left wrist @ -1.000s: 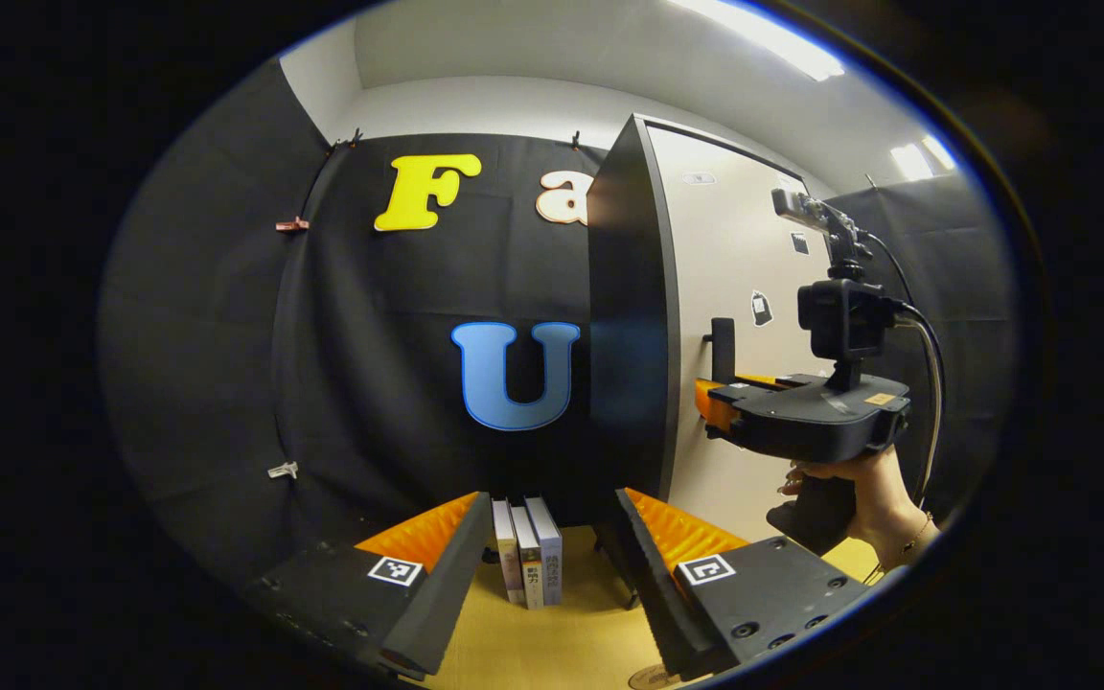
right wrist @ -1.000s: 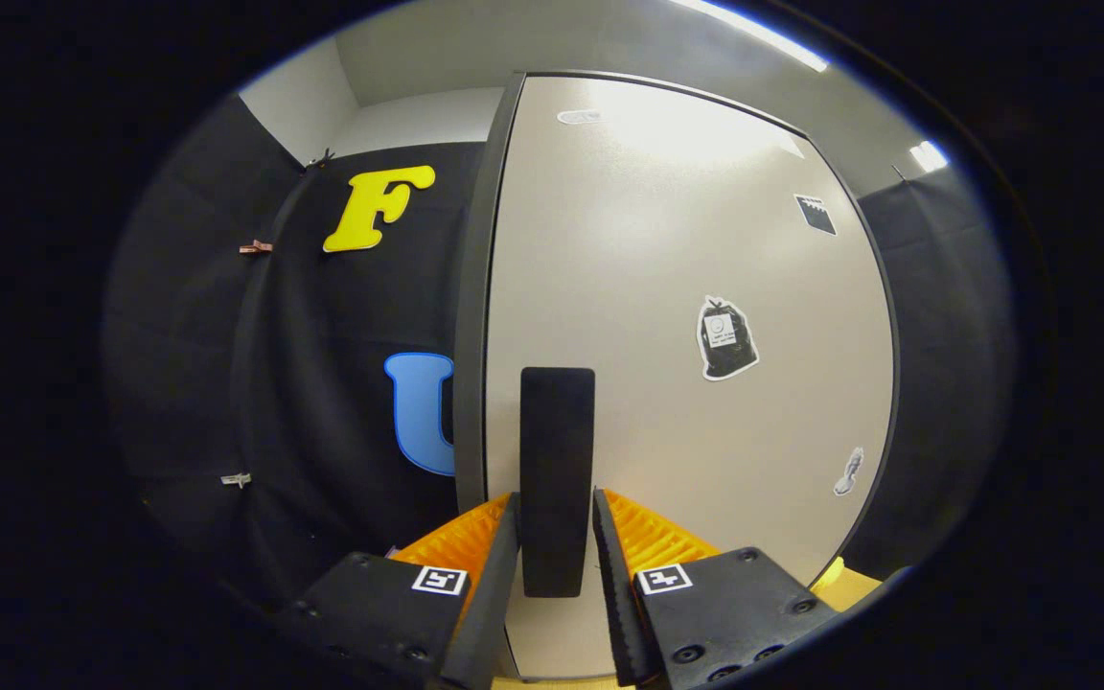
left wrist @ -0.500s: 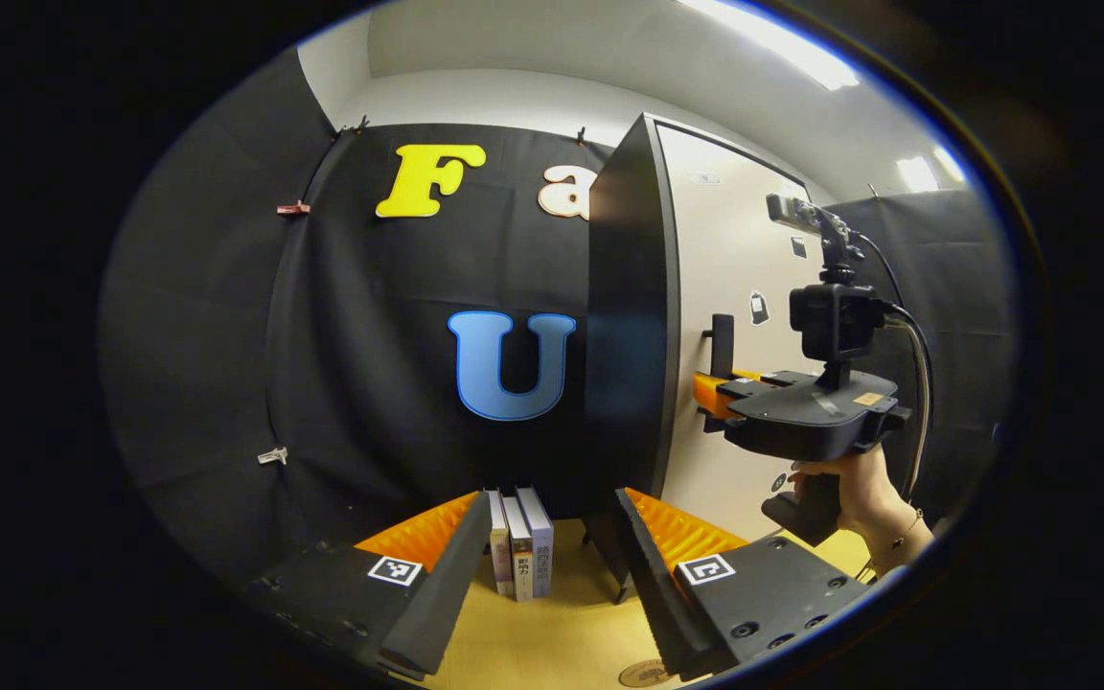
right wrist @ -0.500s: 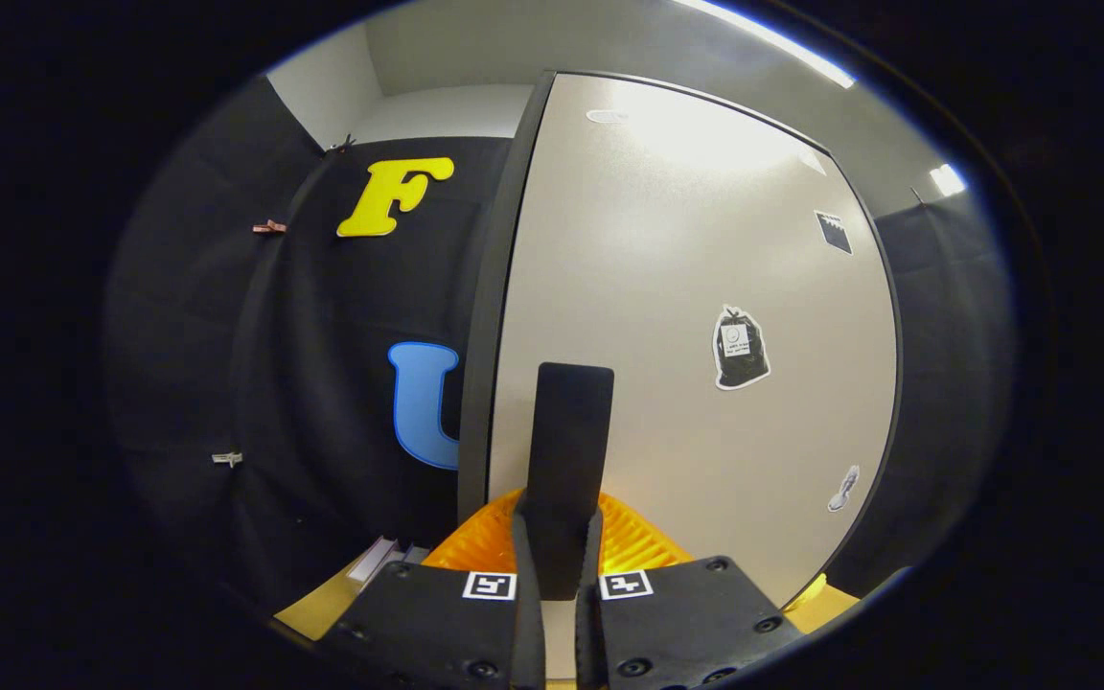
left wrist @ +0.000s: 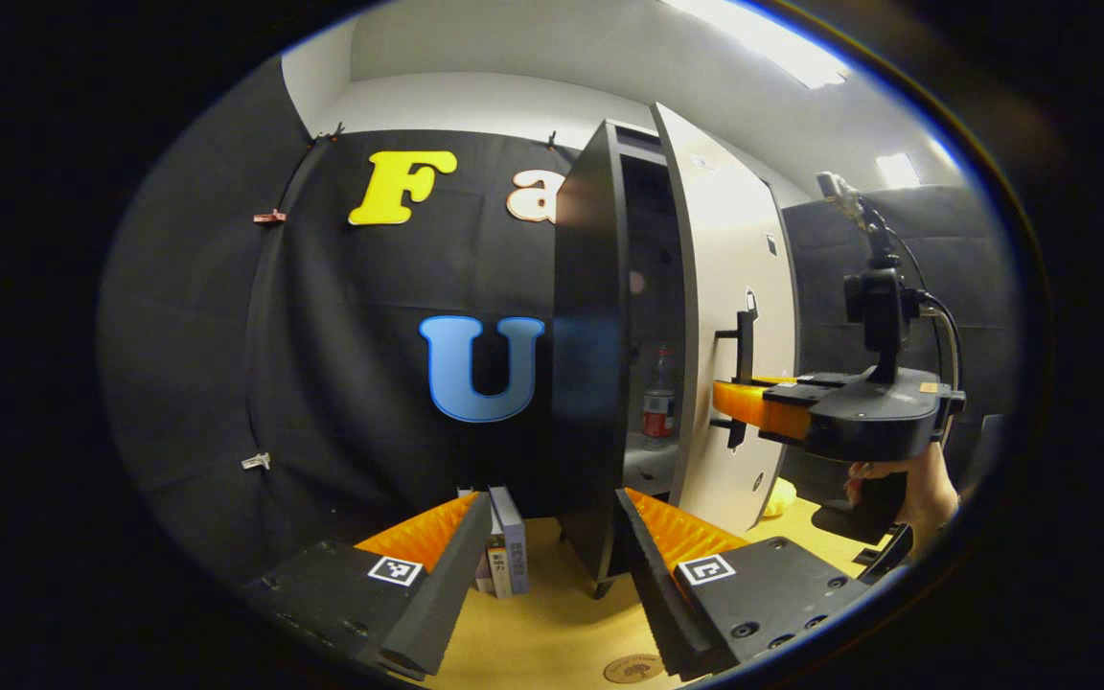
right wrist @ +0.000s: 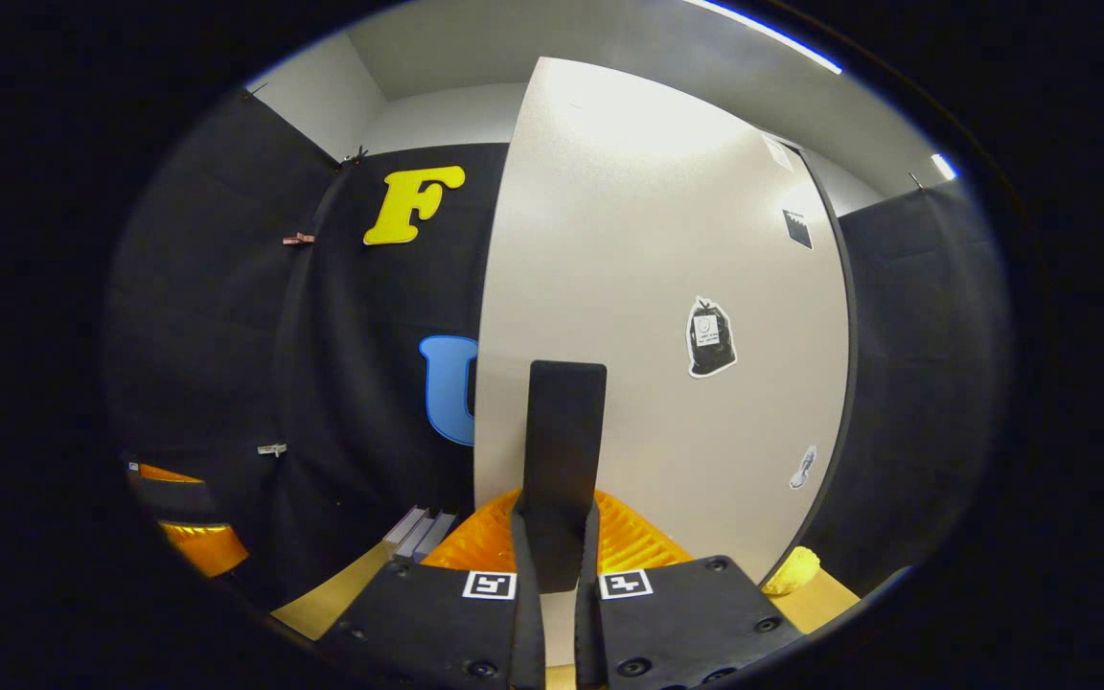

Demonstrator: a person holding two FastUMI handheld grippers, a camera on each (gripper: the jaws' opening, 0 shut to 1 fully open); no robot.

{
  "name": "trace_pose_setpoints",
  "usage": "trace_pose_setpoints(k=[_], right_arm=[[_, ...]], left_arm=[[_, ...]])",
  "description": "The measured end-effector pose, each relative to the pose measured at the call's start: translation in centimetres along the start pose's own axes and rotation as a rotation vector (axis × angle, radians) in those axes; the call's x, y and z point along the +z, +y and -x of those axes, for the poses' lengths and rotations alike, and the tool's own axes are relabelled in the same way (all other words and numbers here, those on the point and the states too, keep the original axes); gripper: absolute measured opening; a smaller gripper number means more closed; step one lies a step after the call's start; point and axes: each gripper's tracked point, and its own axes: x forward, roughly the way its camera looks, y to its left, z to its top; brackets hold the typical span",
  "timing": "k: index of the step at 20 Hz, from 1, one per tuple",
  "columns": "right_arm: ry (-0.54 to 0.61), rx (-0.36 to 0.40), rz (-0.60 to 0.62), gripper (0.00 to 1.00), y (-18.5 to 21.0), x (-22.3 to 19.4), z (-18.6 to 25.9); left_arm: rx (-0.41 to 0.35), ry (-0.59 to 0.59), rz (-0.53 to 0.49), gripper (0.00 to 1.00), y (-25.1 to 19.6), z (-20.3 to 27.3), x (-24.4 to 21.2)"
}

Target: Open the cabinet door with the right hand, grasp the bottle in the cabinet with the left hand and place it on the coaster, then close the cabinet door with the right hand.

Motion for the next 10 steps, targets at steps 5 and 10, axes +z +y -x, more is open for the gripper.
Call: trace_pose_setpoints(k=[5,10], right_arm=[[0.008,-0.012,0.024,0.16,-1.9,0.3,3.9],[0.022,-0.031,0.053,0.16,-4.2,0.4,7.1]], left_arm=[[-0.077,0.001,0.0,0.82,-3.6,-0.5,-0.2],[-0.156,0.01,0.0,0.82,-6.5,-1.3,-0.5]])
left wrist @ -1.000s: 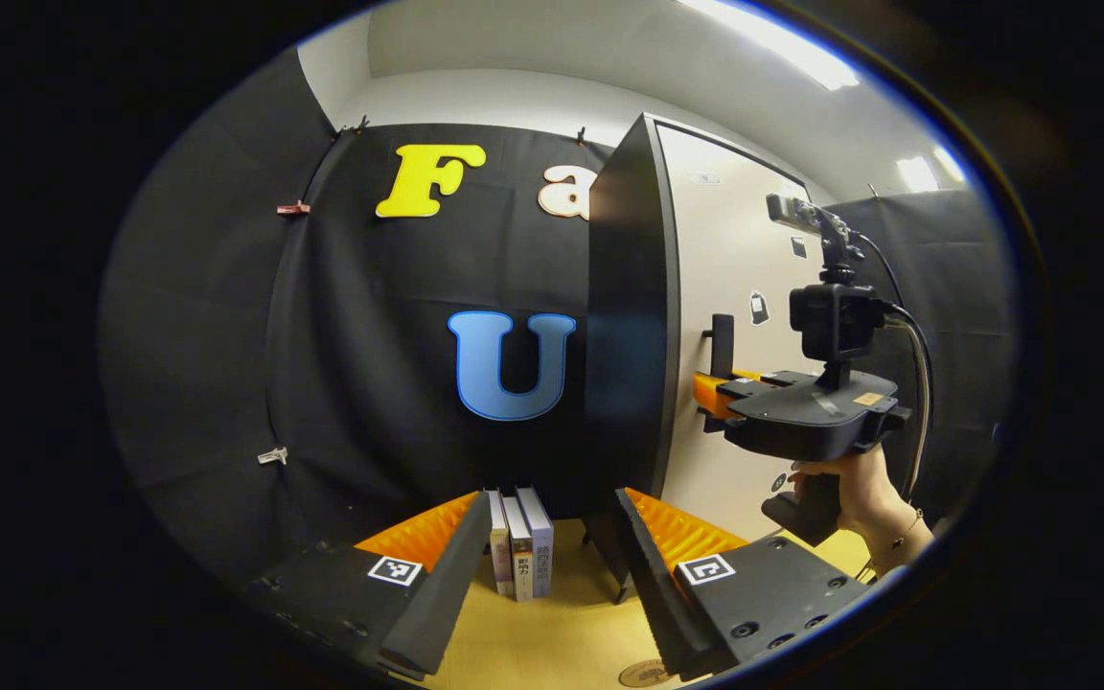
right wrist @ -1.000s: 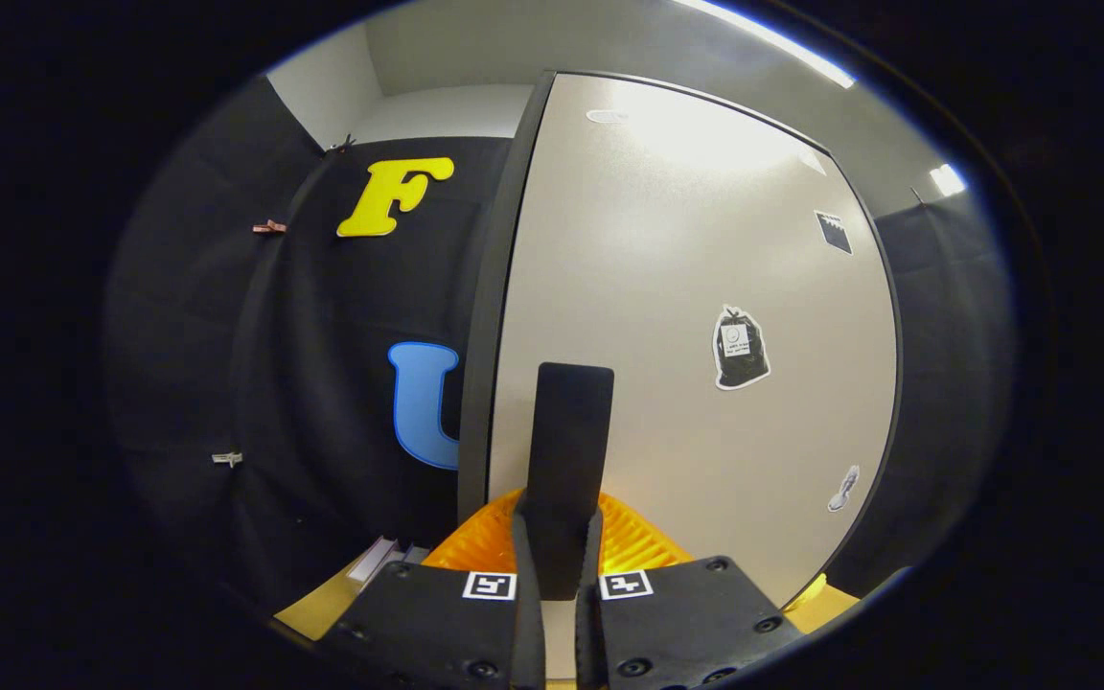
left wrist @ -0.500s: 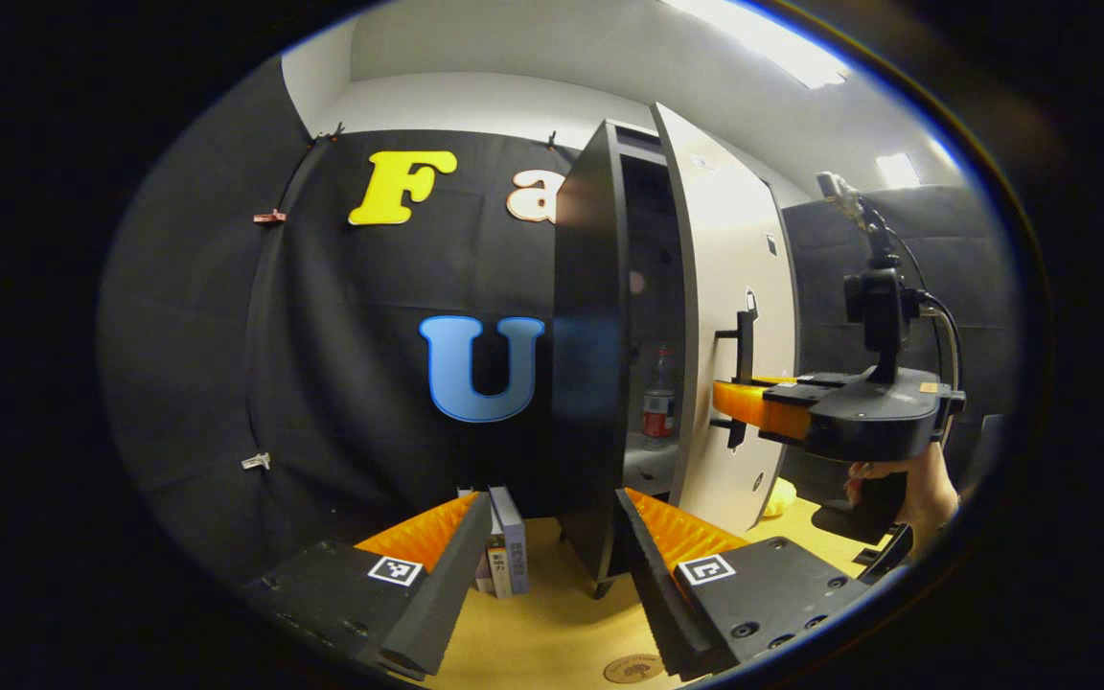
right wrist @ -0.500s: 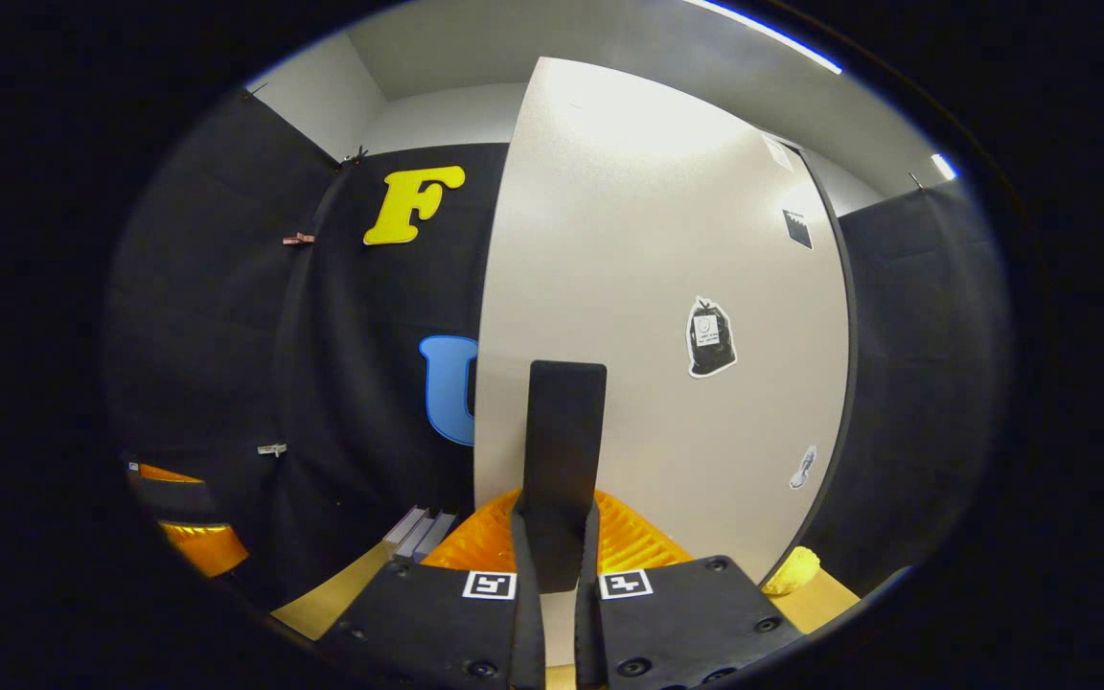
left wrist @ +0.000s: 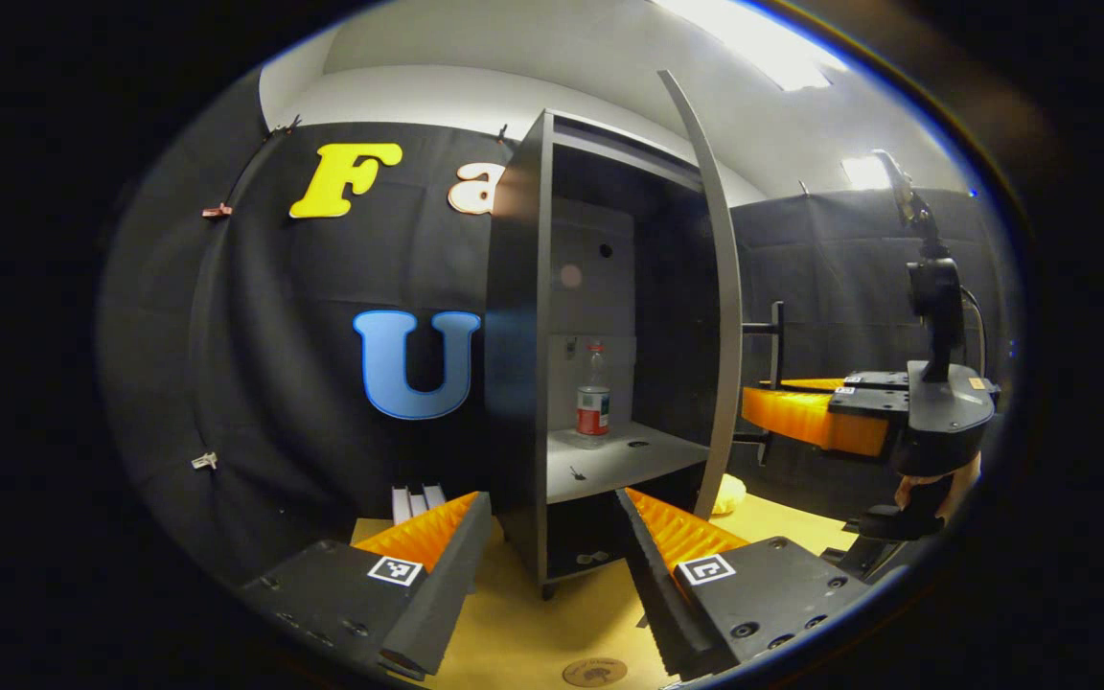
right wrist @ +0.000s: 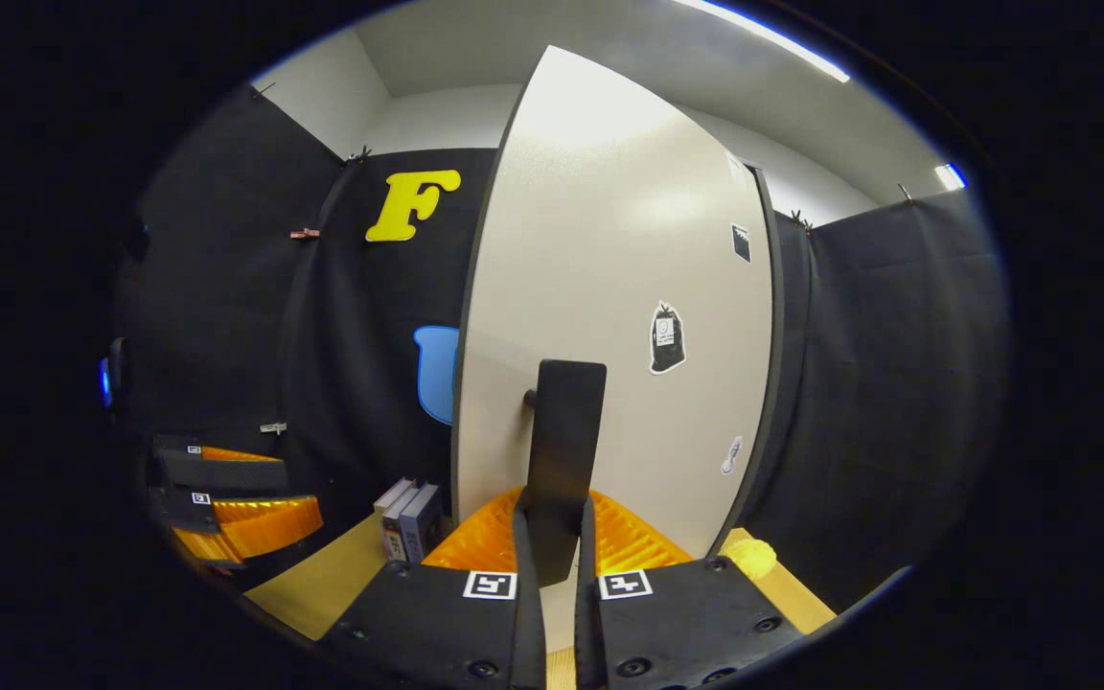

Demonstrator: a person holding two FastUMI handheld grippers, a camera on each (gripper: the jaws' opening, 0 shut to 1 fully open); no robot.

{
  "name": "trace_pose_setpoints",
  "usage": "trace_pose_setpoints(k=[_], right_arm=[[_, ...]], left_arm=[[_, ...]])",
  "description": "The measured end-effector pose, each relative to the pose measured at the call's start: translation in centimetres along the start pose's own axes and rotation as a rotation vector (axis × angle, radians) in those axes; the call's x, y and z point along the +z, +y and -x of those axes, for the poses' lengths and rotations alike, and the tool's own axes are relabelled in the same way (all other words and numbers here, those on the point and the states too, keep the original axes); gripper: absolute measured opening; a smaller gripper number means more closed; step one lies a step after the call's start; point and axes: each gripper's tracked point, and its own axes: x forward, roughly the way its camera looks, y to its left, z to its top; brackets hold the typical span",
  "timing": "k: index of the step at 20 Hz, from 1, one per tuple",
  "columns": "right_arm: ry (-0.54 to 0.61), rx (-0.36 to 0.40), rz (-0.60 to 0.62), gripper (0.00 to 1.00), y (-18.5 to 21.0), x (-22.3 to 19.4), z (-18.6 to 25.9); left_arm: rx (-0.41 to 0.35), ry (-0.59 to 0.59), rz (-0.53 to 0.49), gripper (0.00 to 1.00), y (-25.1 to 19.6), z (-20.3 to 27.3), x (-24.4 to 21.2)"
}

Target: Open the cabinet door with the right hand, grasp the bottle in the cabinet with the left hand and place it on the coaster, then close the cabinet door with the right hand.

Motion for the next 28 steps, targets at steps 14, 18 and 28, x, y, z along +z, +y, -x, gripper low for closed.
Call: trace_pose_setpoints(k=[14,18,28], right_arm=[[0.034,-0.122,-0.034,0.15,-9.0,-0.2,6.3],[0.034,-0.121,-0.022,0.14,-11.5,-0.3,7.2],[0.01,-0.073,0.009,0.14,-18.9,-0.8,8.4]], left_arm=[[-0.191,0.024,0.037,0.82,-9.7,-5.1,-0.7],[-0.206,-0.003,0.035,0.82,-12.9,-7.6,0.2],[-0.15,-0.028,0.015,0.82,-18.8,-13.8,1.1]])
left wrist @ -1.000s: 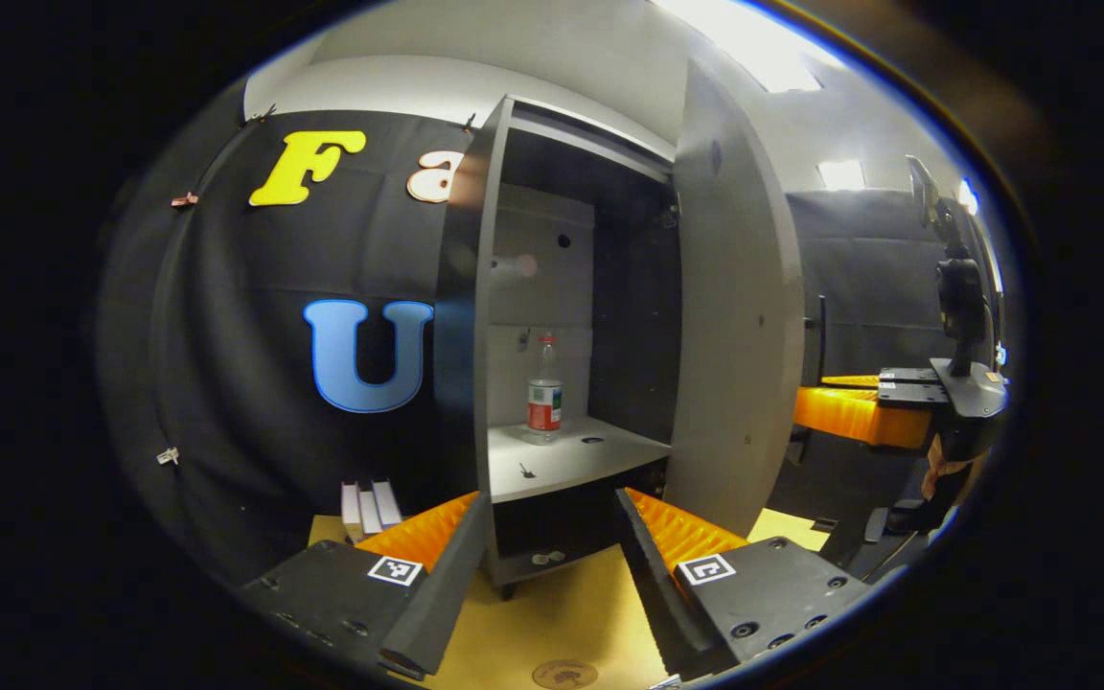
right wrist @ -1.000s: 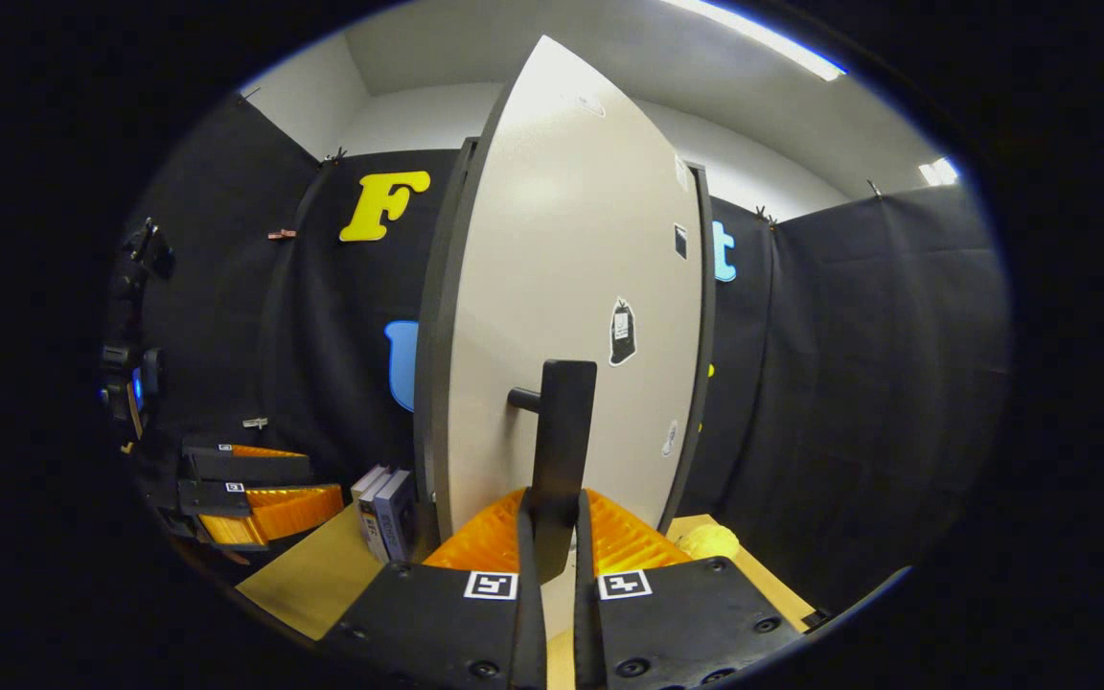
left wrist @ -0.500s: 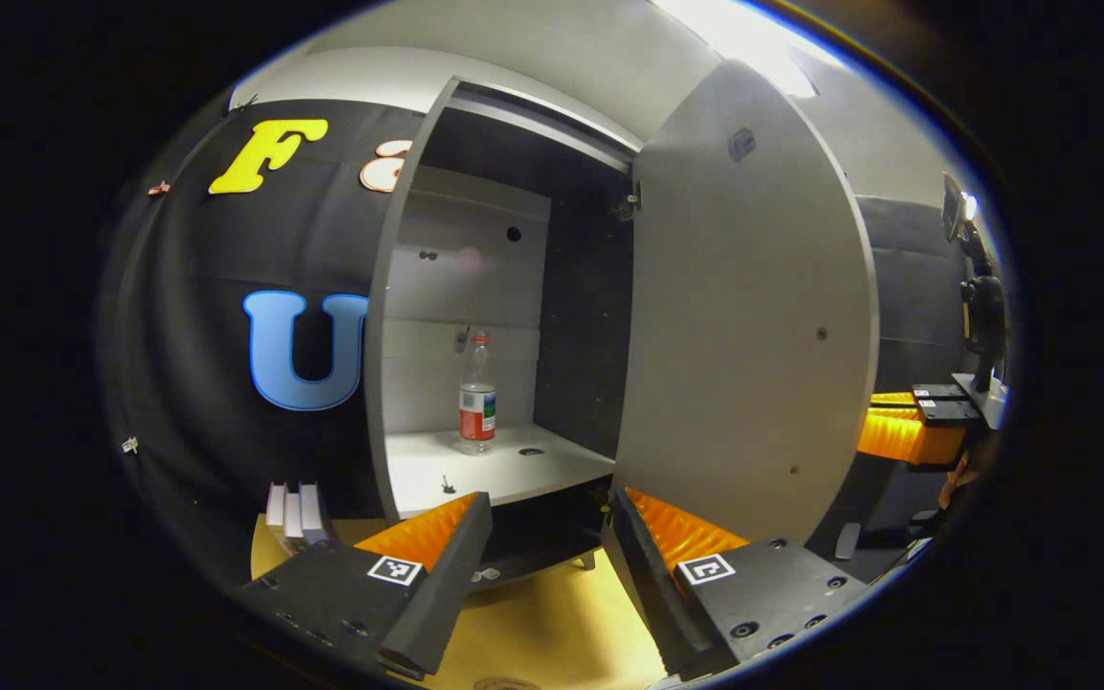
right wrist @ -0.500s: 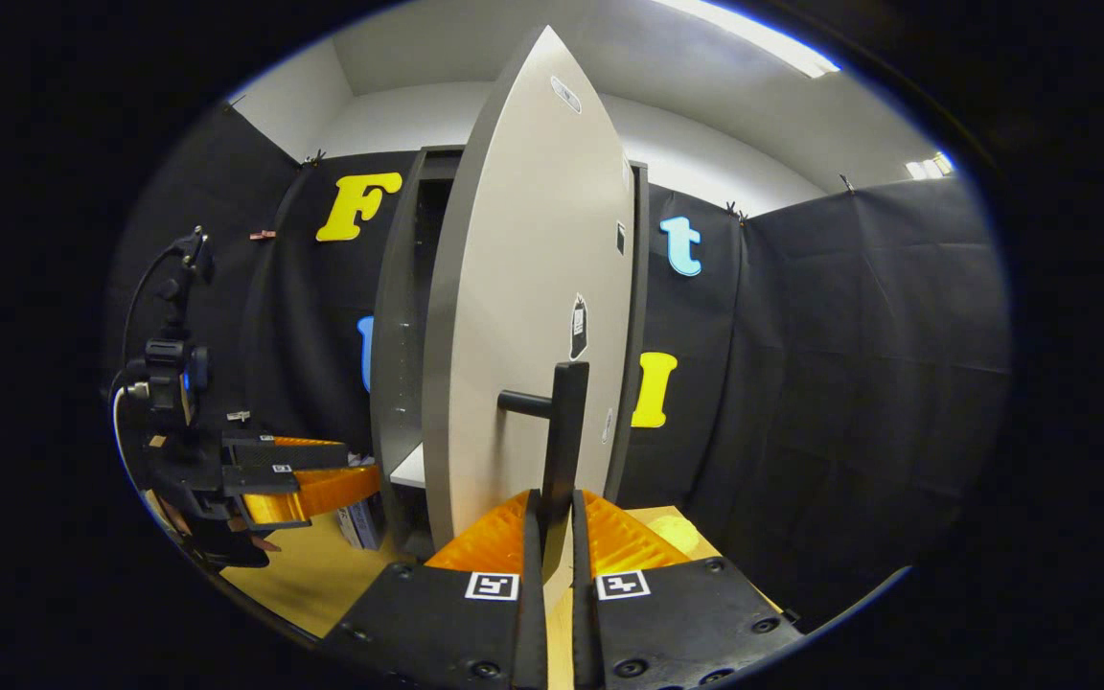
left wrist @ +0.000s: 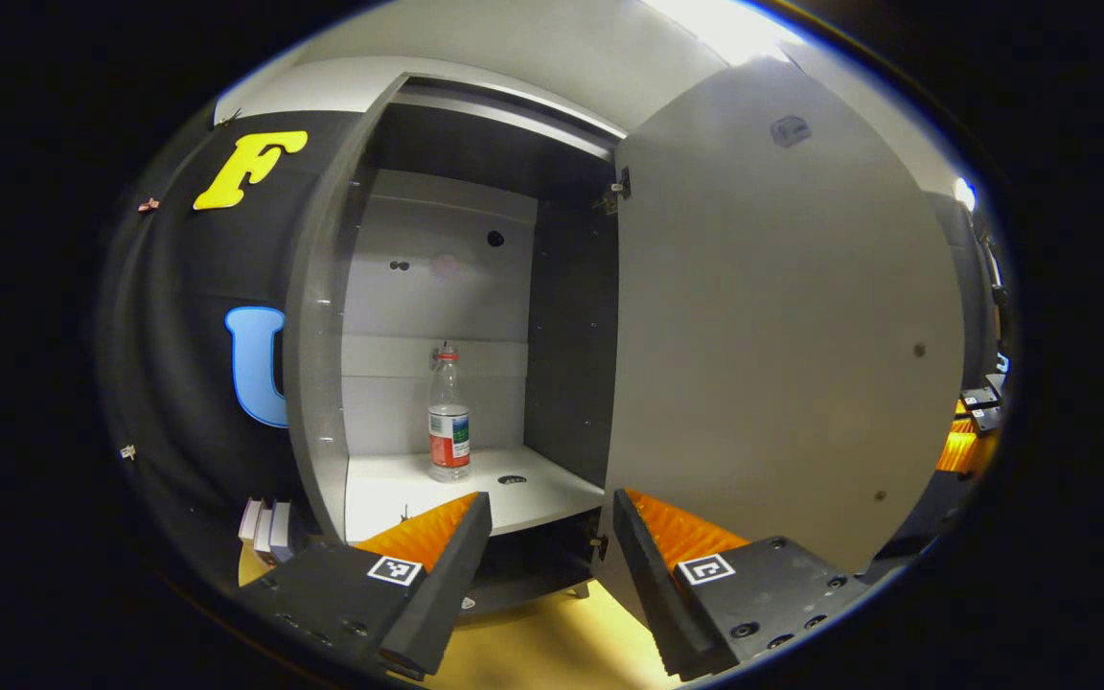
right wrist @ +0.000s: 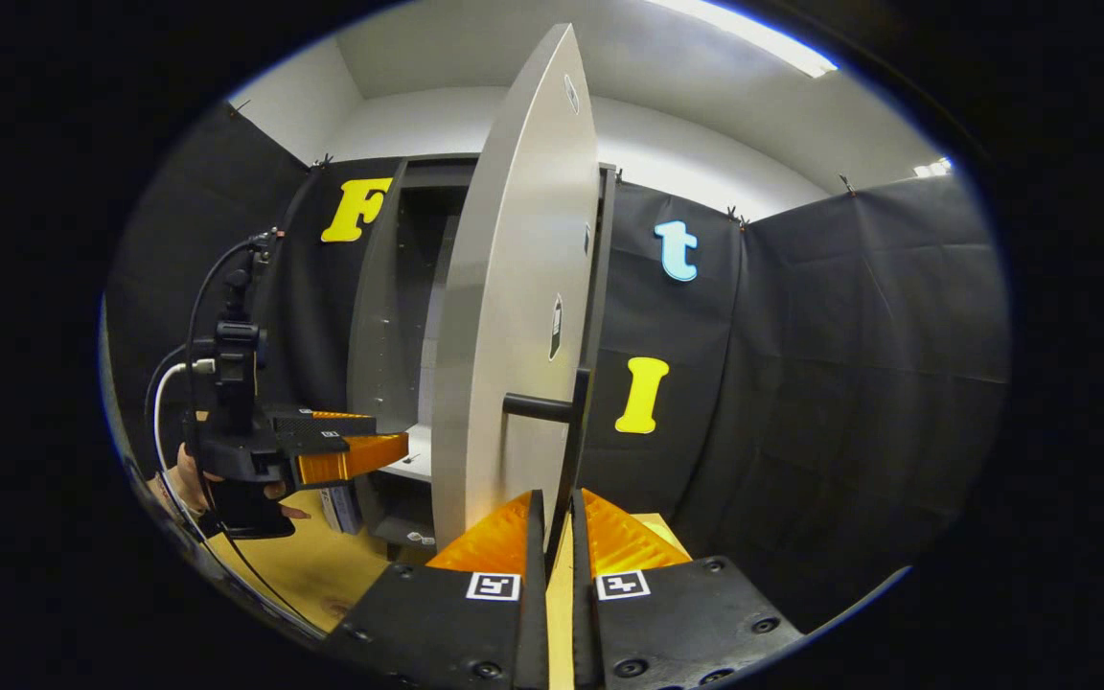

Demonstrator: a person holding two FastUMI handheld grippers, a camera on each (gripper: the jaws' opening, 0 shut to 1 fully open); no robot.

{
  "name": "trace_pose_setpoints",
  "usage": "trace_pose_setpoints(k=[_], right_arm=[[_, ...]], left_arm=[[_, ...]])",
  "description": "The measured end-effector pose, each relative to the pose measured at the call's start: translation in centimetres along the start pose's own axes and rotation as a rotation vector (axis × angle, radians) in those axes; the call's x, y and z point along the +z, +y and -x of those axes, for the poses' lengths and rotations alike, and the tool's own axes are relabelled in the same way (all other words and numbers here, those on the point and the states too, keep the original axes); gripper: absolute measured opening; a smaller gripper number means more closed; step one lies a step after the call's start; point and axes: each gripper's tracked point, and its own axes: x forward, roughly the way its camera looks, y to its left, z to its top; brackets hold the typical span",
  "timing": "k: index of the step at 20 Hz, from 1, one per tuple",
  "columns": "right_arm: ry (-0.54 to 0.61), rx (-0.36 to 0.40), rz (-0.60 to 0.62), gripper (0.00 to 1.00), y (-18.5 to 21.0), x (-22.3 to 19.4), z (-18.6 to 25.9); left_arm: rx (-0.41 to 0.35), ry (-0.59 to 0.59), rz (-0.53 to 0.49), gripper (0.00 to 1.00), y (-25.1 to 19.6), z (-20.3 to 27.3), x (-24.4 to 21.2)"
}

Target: Open the cabinet door with the right hand, grasp the bottle in the cabinet with the left hand and place it on the coaster, then close the cabinet door with the right hand.

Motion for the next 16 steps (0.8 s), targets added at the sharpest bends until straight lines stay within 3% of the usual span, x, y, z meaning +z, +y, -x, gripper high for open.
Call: trace_pose_setpoints(k=[10,16], right_arm=[[0.007,-0.022,-0.063,0.06,-7.4,-1.2,0.5],[-0.027,-0.026,-0.119,0.08,-9.6,-0.7,3.0]], left_arm=[[0.063,0.003,-0.043,0.8,-2.0,-5.1,-0.4],[0.183,0.004,-0.088,0.8,2.7,-9.0,-0.2]])
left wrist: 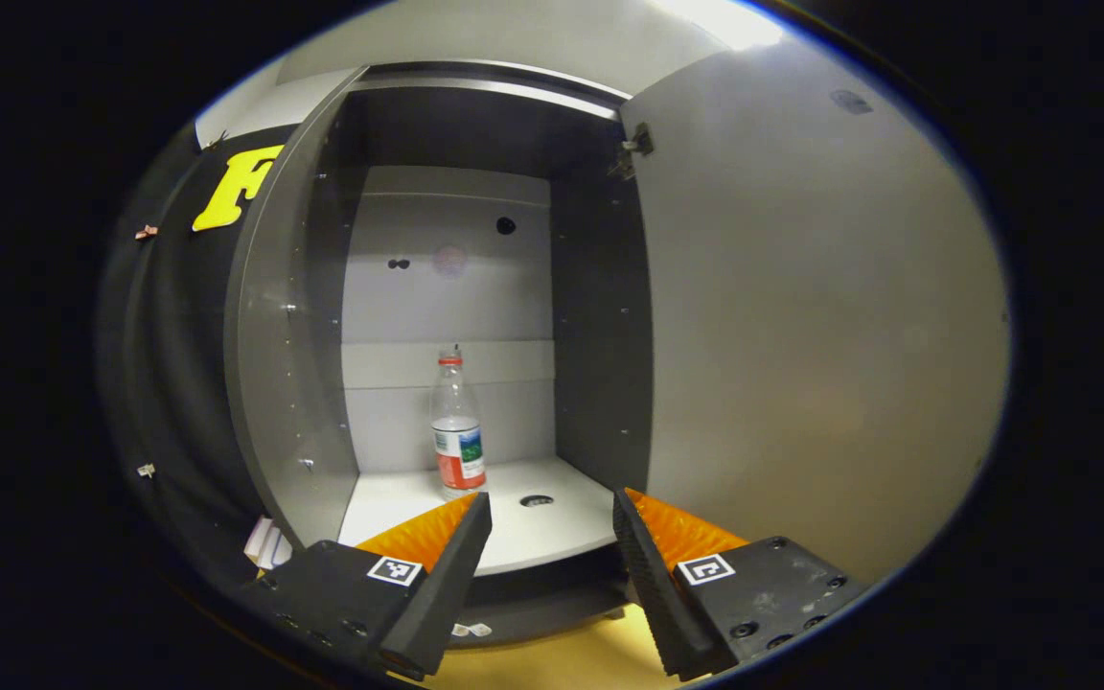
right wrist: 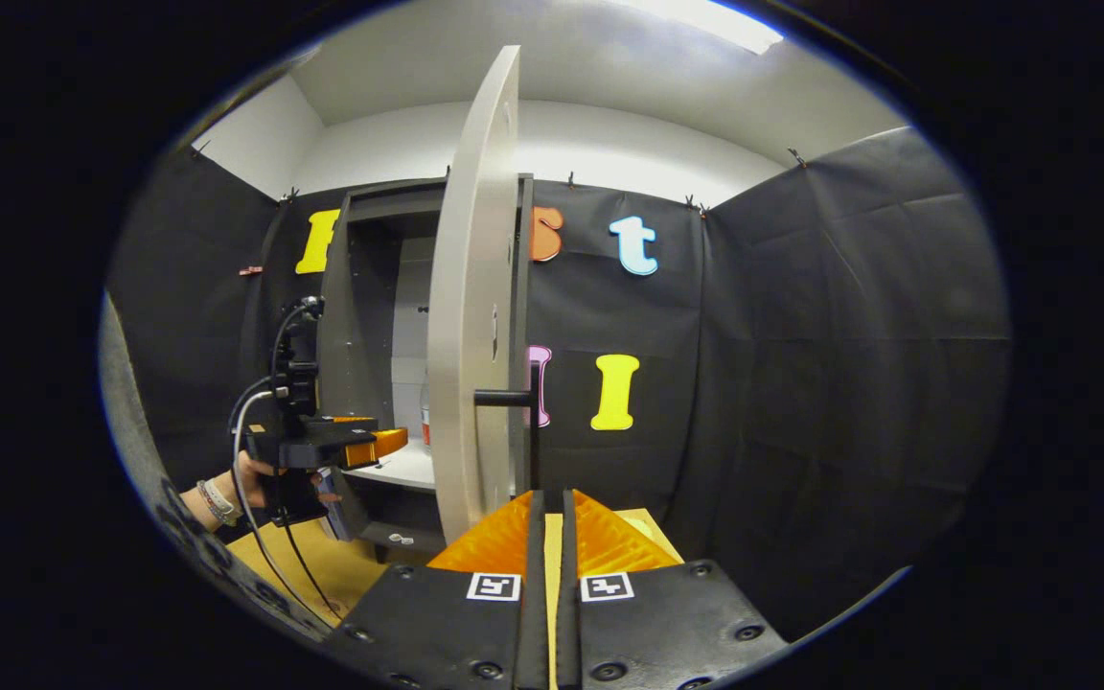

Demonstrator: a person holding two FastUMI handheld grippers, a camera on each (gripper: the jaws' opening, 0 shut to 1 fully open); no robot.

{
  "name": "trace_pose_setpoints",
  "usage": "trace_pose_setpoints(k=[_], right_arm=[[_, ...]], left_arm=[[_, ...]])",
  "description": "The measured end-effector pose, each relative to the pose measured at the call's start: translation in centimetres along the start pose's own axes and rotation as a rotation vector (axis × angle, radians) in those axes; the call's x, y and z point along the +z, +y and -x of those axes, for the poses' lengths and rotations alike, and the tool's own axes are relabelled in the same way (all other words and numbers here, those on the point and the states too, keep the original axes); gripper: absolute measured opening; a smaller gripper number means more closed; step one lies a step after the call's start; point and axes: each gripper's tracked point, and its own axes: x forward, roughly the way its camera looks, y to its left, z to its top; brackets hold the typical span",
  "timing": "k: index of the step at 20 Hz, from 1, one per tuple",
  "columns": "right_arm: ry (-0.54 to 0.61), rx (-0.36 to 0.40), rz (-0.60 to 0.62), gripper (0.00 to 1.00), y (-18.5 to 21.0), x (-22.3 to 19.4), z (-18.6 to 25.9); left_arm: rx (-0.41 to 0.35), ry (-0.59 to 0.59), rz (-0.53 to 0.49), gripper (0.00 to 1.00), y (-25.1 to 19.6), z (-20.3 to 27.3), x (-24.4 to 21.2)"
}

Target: Open the cabinet door with the right hand, grasp the bottle in the cabinet with the left hand and place it on the coaster, then close the cabinet door with the right hand.

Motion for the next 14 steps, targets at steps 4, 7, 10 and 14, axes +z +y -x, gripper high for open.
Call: trace_pose_setpoints(k=[4,7,10,14], right_arm=[[-0.008,-0.089,-0.017,0.08,-3.5,0.1,0.8],[-0.021,-0.169,-0.05,0.08,-6.1,0.7,0.8],[-0.043,-0.245,-0.055,0.08,-8.6,1.8,0.6],[-0.075,-0.278,-0.118,0.11,-11.1,2.5,-0.6]], left_arm=[[0.103,-0.016,-0.029,0.8,3.9,-5.1,0.5],[0.138,-0.057,-0.031,0.8,5.7,-8.8,1.7],[0.184,-0.076,-0.047,0.82,7.9,-12.4,2.2],[0.181,-0.084,-0.045,0.85,8.8,-16.3,2.3]])
